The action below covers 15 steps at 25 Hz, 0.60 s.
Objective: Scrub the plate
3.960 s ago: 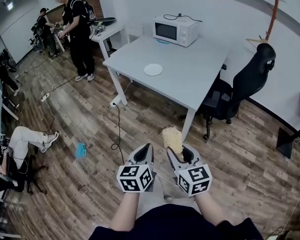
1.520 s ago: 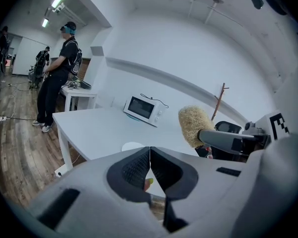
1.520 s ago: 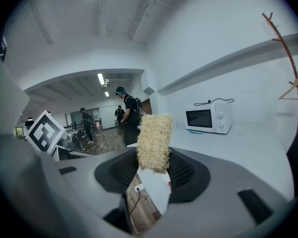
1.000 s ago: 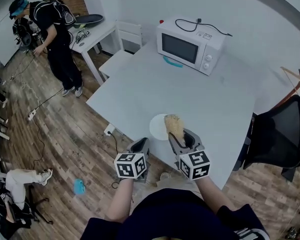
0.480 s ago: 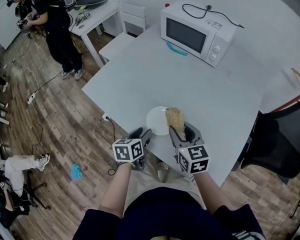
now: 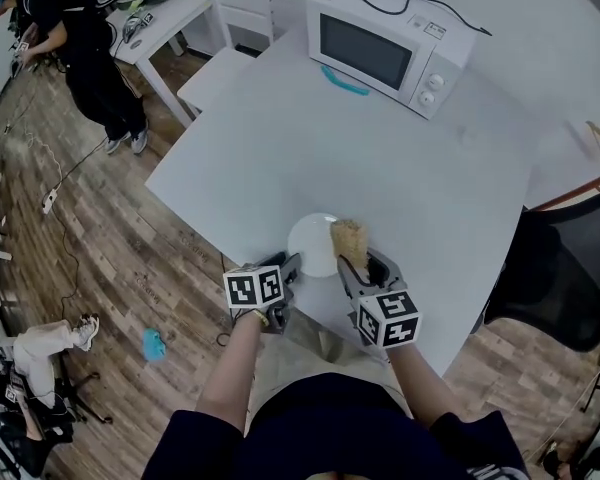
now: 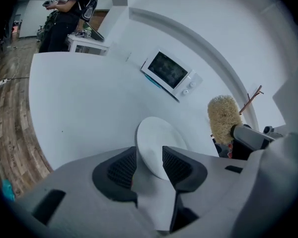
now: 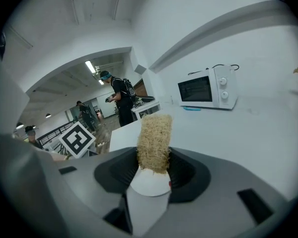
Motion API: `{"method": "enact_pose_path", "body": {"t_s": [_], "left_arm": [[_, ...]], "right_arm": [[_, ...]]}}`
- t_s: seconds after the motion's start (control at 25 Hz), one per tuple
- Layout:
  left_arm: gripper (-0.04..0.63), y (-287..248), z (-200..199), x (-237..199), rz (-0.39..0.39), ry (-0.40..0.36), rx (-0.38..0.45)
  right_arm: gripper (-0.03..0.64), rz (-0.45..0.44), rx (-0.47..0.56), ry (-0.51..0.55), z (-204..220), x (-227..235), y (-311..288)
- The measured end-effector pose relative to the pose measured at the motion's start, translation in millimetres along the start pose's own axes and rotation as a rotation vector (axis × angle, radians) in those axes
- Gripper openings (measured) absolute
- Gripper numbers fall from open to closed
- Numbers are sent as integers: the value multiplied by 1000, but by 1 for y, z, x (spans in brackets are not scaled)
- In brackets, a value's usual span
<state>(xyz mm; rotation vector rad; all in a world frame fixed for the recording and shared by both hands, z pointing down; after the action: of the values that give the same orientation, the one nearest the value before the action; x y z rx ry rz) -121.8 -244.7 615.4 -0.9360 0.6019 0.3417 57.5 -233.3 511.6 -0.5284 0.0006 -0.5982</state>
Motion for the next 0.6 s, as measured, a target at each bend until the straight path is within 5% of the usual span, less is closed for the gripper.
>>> {"method": "enact_pose_path", "body": {"t_s": [0.6], "left_arm": [[75,-19,-10,-10,-3,20,-115]], "right_arm": [[172,32,-91,24,15,12,-37]]}}
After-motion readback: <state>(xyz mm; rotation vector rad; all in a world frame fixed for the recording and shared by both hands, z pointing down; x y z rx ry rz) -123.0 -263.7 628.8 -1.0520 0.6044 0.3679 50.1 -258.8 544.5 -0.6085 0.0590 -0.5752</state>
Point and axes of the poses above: the fingertips, and each gripper's own axes: y backward along the fingers, x to its right, z out of its underside, the point moved 5 cm from there along y, backward along the fingers, and after that the axes turned 8 degrees about y, right-handed, at the moved point
